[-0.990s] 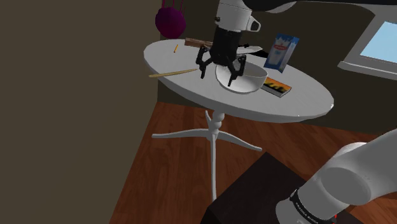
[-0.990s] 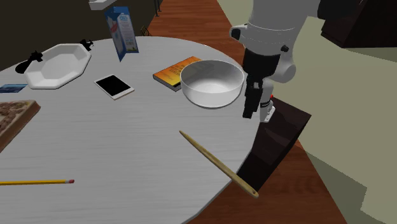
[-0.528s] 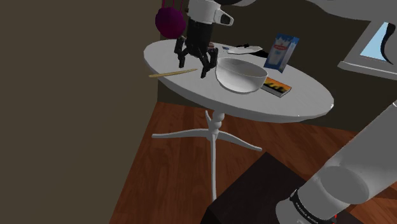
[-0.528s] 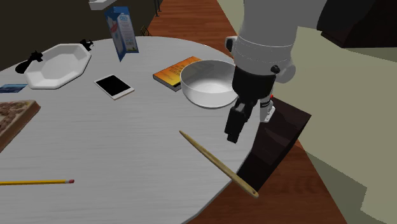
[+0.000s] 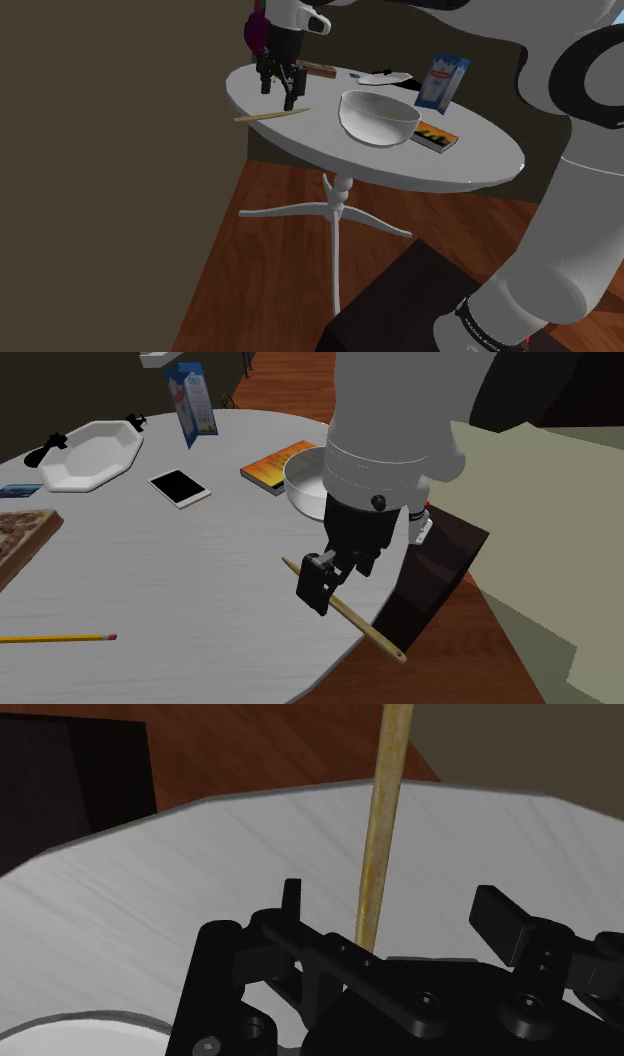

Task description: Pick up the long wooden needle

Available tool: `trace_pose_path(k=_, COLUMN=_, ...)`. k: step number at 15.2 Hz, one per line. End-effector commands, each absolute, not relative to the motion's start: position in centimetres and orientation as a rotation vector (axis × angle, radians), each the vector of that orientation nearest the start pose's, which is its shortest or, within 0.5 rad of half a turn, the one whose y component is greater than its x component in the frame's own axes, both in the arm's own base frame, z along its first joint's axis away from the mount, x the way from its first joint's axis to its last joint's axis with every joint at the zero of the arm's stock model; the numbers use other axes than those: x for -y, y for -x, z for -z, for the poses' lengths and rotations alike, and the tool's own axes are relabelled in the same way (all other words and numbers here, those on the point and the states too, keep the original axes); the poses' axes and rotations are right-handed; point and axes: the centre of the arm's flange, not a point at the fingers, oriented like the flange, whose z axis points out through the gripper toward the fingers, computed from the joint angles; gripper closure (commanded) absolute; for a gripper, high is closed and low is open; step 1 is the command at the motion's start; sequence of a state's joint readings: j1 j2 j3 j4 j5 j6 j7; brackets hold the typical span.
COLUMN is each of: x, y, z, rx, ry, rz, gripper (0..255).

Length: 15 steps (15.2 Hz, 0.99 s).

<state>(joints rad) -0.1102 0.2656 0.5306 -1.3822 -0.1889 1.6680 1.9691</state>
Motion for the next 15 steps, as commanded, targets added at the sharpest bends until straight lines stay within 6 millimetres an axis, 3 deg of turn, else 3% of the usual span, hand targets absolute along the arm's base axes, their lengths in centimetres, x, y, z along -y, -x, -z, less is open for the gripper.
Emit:
trace_pose_path(k=1, x=-20.2, y=-60.4, z=-57.4, rx=-2.191, ry=2.203, rz=0.114, gripper=0)
trace_pose_path(k=7, x=-20.2, y=-60.4, z=-55.0, rx=-2.191, ry=2.203, rz=0.114, gripper=0)
trace_pose_path(k=8, x=-20.1, y=-60.4, z=-54.9, rx=-2.191, ry=2.203, rz=0.114, gripper=255)
trace_pose_path(k=15, x=-20.1, y=-60.2, z=-54.8, rx=-2.191, ry=2.203, rz=0.114, gripper=255)
